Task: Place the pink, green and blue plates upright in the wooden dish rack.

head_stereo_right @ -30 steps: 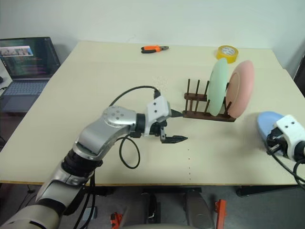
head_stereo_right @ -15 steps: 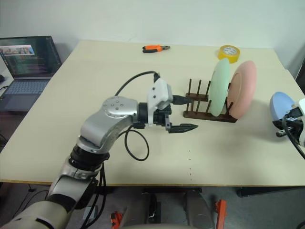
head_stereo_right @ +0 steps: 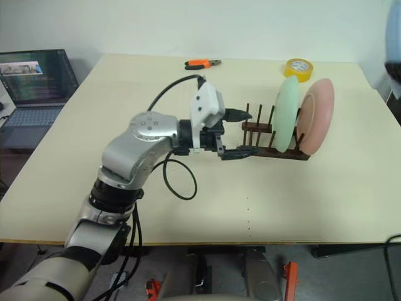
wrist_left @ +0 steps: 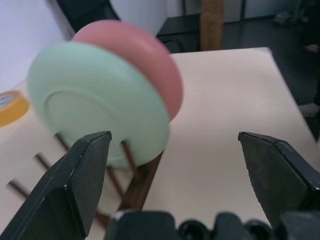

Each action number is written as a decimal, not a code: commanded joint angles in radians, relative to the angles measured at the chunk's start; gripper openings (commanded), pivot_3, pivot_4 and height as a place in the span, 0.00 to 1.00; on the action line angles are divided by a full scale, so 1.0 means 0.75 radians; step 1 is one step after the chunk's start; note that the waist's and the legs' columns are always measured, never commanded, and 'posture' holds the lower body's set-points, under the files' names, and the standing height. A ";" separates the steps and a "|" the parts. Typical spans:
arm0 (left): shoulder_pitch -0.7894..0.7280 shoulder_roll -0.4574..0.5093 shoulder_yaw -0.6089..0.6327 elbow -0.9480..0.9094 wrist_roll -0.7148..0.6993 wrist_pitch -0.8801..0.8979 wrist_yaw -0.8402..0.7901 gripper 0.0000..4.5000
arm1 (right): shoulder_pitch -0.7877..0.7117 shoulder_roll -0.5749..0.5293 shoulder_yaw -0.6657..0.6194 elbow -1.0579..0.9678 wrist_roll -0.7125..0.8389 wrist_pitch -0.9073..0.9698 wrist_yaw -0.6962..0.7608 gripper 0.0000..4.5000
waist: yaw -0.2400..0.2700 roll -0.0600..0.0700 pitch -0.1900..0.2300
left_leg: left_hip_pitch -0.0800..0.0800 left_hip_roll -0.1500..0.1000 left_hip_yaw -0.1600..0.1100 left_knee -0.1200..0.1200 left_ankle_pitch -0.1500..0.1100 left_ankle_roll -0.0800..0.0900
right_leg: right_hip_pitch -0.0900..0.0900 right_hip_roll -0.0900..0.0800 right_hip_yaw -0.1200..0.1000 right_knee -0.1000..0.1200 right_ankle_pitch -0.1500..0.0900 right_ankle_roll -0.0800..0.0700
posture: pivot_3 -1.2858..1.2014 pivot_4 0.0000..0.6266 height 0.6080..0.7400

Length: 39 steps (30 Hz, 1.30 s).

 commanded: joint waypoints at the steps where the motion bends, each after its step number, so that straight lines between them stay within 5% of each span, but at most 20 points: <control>1: 0.028 0.063 0.082 -0.005 0.020 -0.034 0.021 1.00 | -0.205 0.128 0.059 -0.059 0.172 -0.040 -0.111 0.01 | 0.000 0.000 0.000 | 0.000 0.000 0.000 0.000 0.000 0.000 | 0.000 0.000 0.000 0.000 0.000 0.000 | 0.52 0.24 1.00; 5: 0.086 0.155 0.153 -0.005 0.036 -0.033 0.057 1.00 | -0.363 0.394 0.180 0.002 0.282 -0.109 -0.190 0.01 | 0.004 0.000 0.000 | -0.002 0.002 0.000 0.000 0.000 0.000 | -0.001 -0.001 -0.002 0.000 0.000 0.000 | 0.52 0.24 1.00; 14: 0.233 0.219 0.253 -0.201 0.004 0.060 0.154 1.00 | -0.325 0.686 0.299 0.215 0.353 -0.161 -0.247 0.01 | 0.023 0.000 0.000 | -0.010 0.001 -0.002 0.001 -0.001 0.002 | -0.004 -0.005 -0.004 -0.003 0.007 -0.001 | 0.52 0.24 1.00; 39: 0.319 0.268 0.254 -0.336 -0.024 0.193 0.249 1.00 | -0.024 0.880 0.339 0.244 0.386 -0.171 -0.452 0.01 | 0.015 0.000 0.001 | -0.008 0.002 -0.001 0.001 -0.001 0.002 | -0.005 -0.003 -0.005 -0.001 0.005 0.002 | 0.52 0.24 1.00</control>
